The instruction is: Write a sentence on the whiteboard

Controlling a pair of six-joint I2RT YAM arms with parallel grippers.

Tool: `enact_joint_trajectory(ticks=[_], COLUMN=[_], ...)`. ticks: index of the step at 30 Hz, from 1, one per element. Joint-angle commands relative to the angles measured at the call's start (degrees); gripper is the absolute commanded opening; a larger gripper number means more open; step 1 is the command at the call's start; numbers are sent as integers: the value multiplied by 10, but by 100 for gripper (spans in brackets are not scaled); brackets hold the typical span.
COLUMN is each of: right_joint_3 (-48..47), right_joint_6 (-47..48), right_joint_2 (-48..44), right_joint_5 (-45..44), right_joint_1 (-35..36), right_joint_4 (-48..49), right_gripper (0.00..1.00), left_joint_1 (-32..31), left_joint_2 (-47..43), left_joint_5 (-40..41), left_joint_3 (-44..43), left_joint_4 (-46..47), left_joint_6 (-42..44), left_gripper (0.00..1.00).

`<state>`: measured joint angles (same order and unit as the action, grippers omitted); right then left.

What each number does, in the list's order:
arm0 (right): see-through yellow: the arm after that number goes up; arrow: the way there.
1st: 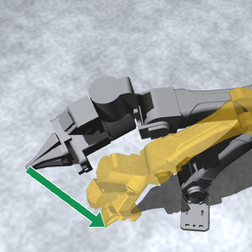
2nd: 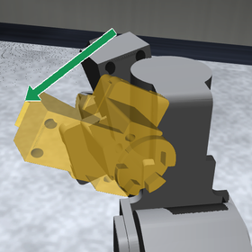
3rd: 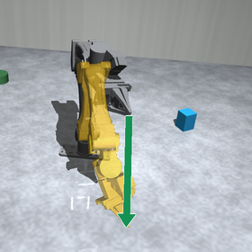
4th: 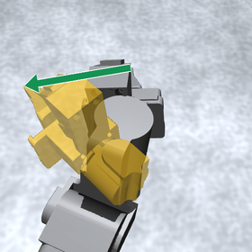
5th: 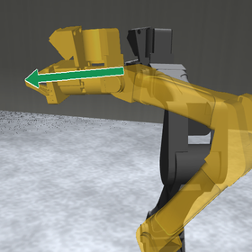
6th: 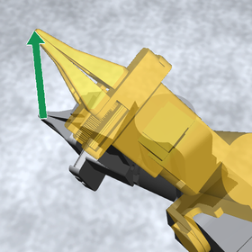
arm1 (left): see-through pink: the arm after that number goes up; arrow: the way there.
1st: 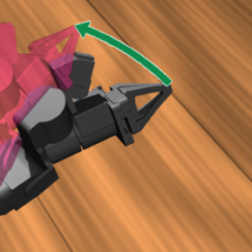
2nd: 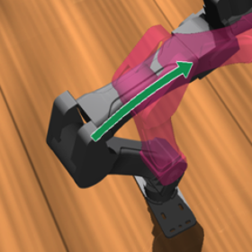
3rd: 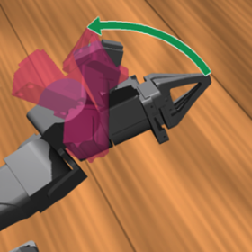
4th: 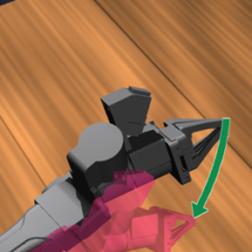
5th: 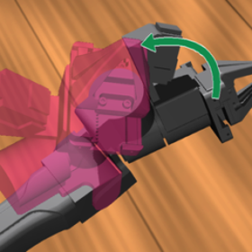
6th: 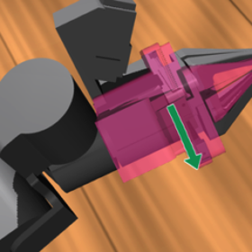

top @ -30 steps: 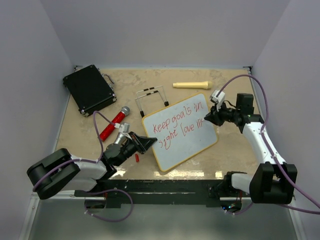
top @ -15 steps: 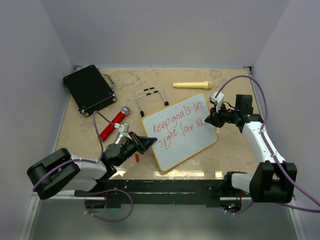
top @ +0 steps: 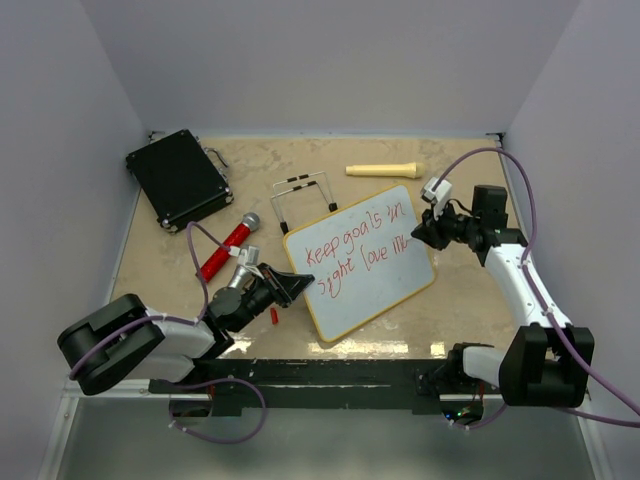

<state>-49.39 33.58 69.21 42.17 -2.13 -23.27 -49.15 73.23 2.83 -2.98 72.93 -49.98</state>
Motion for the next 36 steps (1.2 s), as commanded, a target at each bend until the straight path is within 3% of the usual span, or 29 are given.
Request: enact_joint_trajectory(ticks=[1, 30, 36], right_joint_3=[-12, -12, -17], right_joint_6=[-9, 23, 24], right_joint_2=[-17, 5, -28], right_joint_5=[-3, -51, -3], right_joint_1=[5, 6, 6], right_joint_4=[39, -31, -24], right_gripper=[0, 0, 0], left_joint_1=[-1, -2, -1], left_joint_2=[11, 6, 6], left_joint_5=[-39, -30, -29], left_joint_3=[-4, 1, 2], left_joint_4=[36, 34, 33], left_joint_6=[44, 44, 44], left_gripper=[0, 0, 0])
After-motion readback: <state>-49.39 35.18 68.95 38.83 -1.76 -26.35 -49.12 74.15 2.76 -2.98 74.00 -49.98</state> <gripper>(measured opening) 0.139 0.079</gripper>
